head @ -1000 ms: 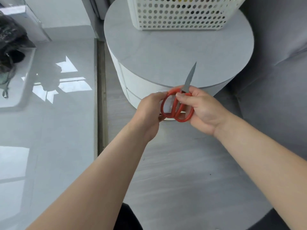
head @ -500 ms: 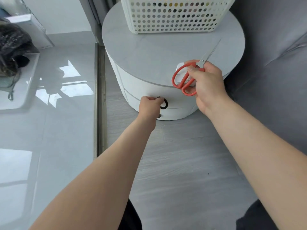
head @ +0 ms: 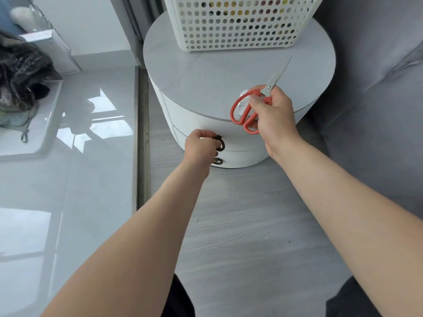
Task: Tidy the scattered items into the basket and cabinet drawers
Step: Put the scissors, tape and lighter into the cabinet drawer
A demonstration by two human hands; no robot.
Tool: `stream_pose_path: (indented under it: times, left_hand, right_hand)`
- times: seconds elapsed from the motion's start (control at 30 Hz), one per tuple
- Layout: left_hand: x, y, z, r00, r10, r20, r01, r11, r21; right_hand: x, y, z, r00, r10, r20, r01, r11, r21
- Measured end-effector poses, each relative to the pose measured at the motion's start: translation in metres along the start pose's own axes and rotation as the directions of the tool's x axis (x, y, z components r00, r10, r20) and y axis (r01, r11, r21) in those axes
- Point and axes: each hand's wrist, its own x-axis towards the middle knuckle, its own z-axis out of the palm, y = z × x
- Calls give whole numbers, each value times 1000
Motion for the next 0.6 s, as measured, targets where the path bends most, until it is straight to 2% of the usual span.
stream_pose_path:
  times: [0.2,0.27,0.4,0.43,0.47,0.5,0.57,0.6]
  left_hand:
    - [-7,-4,-4,997,59,-54,-48,982,183]
    - [-17,-8,-7,994,81,-77,-55,954,295]
    - [-38,-8,-21,996,85,-4,-73,874,480]
    - [-40,-8,-24,990,136,-27,-105,858,503]
    - [-43,-7,-26,968,239,-77,-166,841,515]
    - [-45,-5,-26,908,395,-137,-272,806,525]
    - [-47,1,-23,694,707,-138,-491,604,628]
    - [-47,4,-21,609,789,-78,-539,483,690]
  right_hand:
    - [-2,-3,-7,1000,0,-18,1,1000,7]
    - [-2,-1,-7,999,-4,-40,5,1000,13]
    - [-2,-1,-4,996,17,-85,-14,999,34]
    - [-2,-2,-2,994,30,-102,-27,999,24]
    - [-3,-4,-1,991,38,-129,-37,999,8]
    - [-4,-5,1,987,43,-158,-44,999,-8]
    - [-6,-7,4,979,47,-197,-49,999,-6]
    - [-8,-7,5,979,50,-199,-51,999,-2]
